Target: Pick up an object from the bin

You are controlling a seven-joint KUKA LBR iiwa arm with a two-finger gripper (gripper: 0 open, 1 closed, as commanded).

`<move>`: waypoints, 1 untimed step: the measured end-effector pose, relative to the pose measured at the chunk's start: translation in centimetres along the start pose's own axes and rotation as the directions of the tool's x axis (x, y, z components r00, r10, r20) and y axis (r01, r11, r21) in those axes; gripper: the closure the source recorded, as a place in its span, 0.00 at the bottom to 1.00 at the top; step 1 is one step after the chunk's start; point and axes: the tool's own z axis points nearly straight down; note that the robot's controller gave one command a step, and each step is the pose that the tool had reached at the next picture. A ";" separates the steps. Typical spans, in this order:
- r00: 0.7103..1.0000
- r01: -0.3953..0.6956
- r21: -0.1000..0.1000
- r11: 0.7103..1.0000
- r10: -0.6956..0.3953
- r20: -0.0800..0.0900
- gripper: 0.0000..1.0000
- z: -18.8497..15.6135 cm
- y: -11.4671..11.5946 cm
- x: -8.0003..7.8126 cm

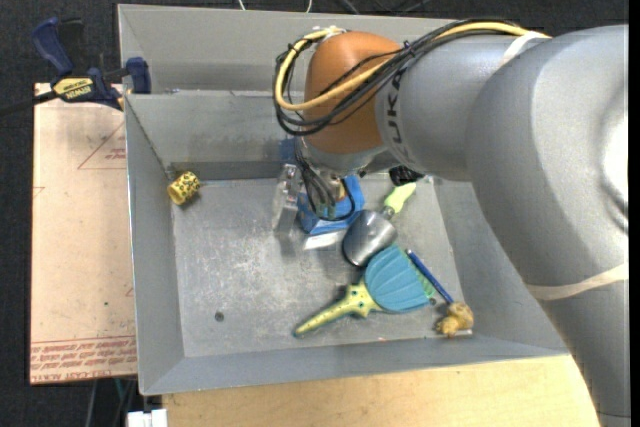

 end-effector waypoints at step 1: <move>1.000 -0.001 -0.002 1.000 0.001 0.002 1.00 -0.9 0.0 -0.1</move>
Offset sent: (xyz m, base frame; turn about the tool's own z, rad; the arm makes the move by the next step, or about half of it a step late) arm 0.0008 0.0002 0.0652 0.0002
